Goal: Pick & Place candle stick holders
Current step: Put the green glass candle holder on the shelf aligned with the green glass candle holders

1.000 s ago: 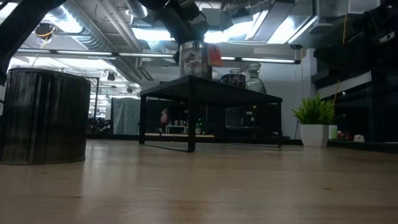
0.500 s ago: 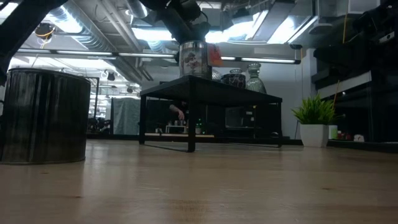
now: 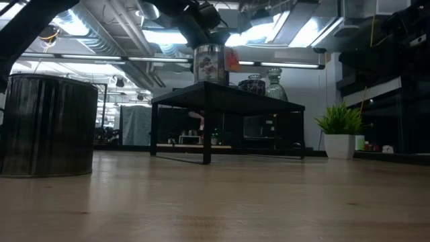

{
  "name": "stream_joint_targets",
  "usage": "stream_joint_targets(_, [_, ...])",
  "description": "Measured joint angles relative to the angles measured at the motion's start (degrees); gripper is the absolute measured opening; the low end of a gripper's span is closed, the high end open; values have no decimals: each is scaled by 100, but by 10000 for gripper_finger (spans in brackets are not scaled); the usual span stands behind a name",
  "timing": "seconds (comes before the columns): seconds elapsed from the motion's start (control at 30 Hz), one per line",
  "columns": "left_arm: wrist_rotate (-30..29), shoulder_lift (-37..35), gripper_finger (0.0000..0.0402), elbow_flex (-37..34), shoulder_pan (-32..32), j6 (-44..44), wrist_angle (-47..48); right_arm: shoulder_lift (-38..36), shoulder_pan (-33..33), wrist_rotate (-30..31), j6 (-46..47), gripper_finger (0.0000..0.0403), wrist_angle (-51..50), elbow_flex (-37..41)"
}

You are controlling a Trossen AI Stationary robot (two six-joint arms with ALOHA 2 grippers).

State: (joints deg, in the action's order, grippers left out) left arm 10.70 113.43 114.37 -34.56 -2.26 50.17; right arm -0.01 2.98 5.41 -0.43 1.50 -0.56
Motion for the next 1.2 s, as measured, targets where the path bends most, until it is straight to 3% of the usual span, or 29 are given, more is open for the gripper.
stream_joint_targets(1.2, [101,118,186,4,-22,-4,97,0,0,0,-2,0,0,0])
